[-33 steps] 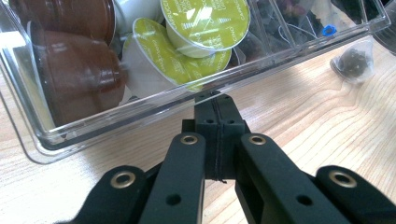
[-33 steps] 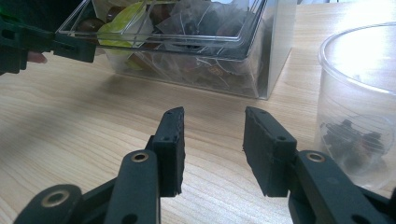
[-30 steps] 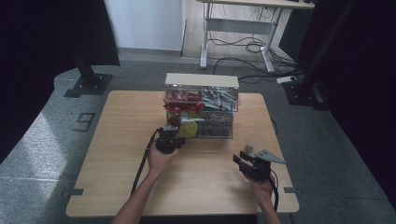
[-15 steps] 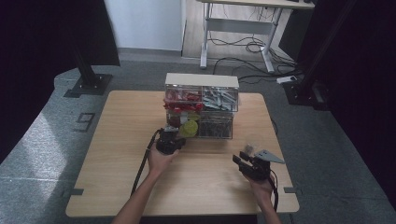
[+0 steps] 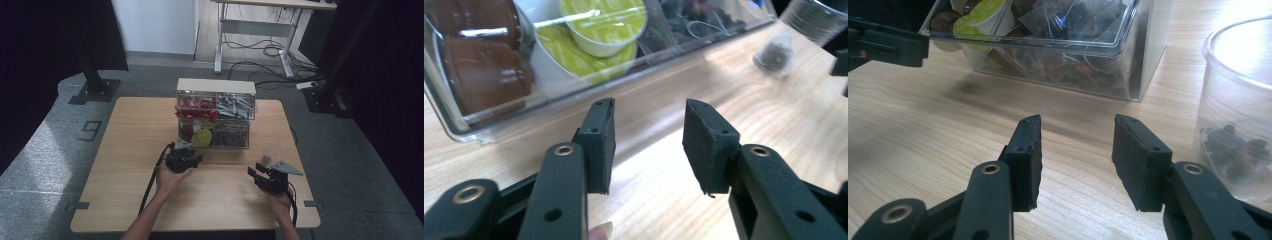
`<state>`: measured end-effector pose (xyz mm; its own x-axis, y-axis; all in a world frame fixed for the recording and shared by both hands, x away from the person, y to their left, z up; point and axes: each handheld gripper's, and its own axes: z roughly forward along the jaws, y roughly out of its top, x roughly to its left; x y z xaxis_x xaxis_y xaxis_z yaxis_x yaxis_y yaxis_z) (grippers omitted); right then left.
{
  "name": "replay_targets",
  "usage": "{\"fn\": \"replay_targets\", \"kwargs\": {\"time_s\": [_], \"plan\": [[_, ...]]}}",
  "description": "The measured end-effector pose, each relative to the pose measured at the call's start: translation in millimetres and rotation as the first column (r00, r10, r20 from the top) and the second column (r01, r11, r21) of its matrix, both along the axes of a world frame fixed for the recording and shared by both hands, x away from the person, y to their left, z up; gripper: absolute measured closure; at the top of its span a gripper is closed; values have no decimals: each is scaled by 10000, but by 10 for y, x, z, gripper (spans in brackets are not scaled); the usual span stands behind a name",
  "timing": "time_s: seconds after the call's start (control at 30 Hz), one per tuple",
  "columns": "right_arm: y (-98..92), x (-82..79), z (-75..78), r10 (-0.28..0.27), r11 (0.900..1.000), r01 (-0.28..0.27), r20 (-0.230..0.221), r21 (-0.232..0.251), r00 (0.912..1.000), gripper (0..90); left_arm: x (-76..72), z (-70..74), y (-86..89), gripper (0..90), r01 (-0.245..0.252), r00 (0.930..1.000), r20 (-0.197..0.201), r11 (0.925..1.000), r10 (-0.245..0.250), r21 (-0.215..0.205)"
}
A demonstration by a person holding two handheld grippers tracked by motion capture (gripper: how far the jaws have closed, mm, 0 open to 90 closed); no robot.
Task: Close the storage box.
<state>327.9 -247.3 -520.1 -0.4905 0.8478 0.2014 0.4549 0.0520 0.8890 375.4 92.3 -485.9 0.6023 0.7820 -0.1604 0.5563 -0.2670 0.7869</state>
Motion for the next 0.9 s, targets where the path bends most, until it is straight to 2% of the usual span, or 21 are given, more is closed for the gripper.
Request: {"fn": "replay_targets", "kwargs": {"time_s": [0.13, 0.27, 0.5, 0.7, 0.77, 0.83, 0.9], "plan": [[15, -9, -10, 99, 9999, -99, 28, -23, 9999, 541, -111, -2, 33, 512, 113, 9998, 154, 9999, -112, -20], [14, -55, -9, 265, 9996, -265, 6, -29, 9996, 528, -244, -38, 104, 498, 82, 9990, 434, 9998, -89, 173], [-37, -201, -21, 293, 9996, -293, 62, 15, 9996, 518, -429, -149, 272, 487, 79, 9993, 375, 9995, -89, 291], [-45, -346, -84, 308, 9994, -306, 137, -160, 9994, 512, -579, -209, 436, 477, 128, 9987, 489, 9980, -159, 625], [-57, -389, -116, 274, 9995, -273, 57, -162, 9996, 511, -606, -224, 499, 462, 115, 9988, 474, 9972, -151, 744], [-79, -426, -156, 217, 9996, -218, -69, -154, 9997, 508, -634, -237, 578, 454, 36, 9989, 465, 9945, -85, 1043], [-98, -458, -202, 165, 9997, -169, -232, -156, 9996, 504, -663, -246, 651, 456, -34, 9985, 541, 9950, -20, 1001]]}}
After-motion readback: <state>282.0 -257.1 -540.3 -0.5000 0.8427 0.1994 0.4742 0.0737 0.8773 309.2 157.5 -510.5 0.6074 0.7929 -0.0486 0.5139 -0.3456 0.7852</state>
